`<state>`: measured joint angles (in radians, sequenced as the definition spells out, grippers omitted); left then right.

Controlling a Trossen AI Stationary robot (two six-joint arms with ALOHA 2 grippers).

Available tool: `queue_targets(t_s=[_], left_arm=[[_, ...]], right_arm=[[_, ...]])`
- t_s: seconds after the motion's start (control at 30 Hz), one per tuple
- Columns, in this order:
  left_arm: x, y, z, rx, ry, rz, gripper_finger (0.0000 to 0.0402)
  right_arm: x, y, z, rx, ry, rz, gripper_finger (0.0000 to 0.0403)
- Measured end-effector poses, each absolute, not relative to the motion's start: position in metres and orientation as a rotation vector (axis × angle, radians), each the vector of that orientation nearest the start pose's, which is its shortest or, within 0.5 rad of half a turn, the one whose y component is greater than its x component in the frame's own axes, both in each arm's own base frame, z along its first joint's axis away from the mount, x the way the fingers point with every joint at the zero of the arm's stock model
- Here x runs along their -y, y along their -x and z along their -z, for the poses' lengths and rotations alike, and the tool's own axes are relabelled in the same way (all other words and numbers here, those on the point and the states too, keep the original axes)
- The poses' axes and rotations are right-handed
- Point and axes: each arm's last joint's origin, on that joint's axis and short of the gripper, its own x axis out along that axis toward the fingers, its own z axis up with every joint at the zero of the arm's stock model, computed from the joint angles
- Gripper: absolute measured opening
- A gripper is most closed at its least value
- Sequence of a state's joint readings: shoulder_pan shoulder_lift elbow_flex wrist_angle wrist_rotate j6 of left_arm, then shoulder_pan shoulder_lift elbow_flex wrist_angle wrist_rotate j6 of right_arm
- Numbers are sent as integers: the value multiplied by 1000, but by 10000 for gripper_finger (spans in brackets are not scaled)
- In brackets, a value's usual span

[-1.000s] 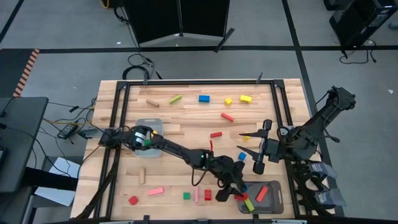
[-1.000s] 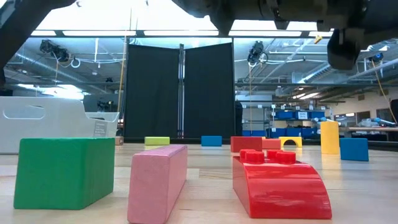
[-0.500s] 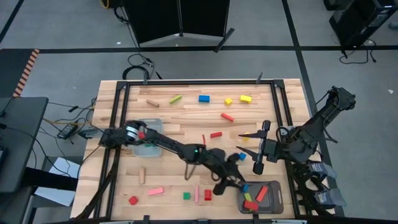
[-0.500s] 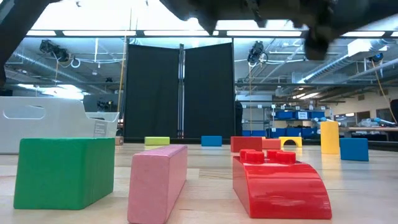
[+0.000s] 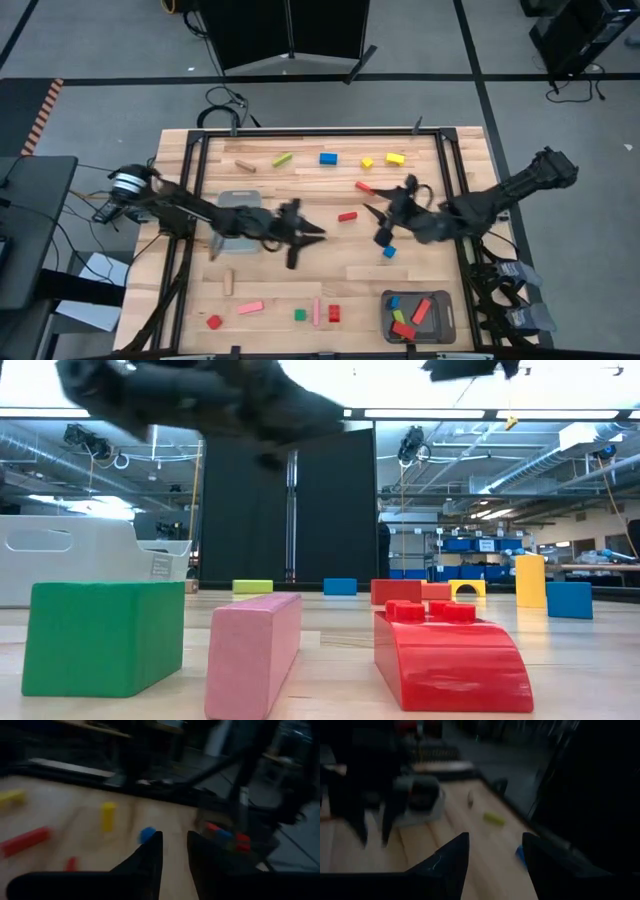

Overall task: Sort blocks by size
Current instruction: Put the bottom center right yellow block into the black bin

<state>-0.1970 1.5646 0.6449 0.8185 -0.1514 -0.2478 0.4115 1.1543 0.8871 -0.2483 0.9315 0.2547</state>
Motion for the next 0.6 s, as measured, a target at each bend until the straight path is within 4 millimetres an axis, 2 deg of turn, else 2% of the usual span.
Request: queue_targets(t_s=[0.17, 0.3, 0.43, 0.6], left_arm=[[44, -253, -194, -94, 292, -46, 97], [36, -221, -193, -43, 329, -113, 97], [30, -197, -193, 9, 340, -150, 97], [25, -181, -192, 49, 350, -167, 97]], right_arm=[[-47, -246, -274, -473, -59, 568, 195], [-29, -240, -257, -646, -193, 634, 198], [-20, -227, -245, -795, -296, 710, 202], [-14, -220, -238, -911, -375, 743, 204]])
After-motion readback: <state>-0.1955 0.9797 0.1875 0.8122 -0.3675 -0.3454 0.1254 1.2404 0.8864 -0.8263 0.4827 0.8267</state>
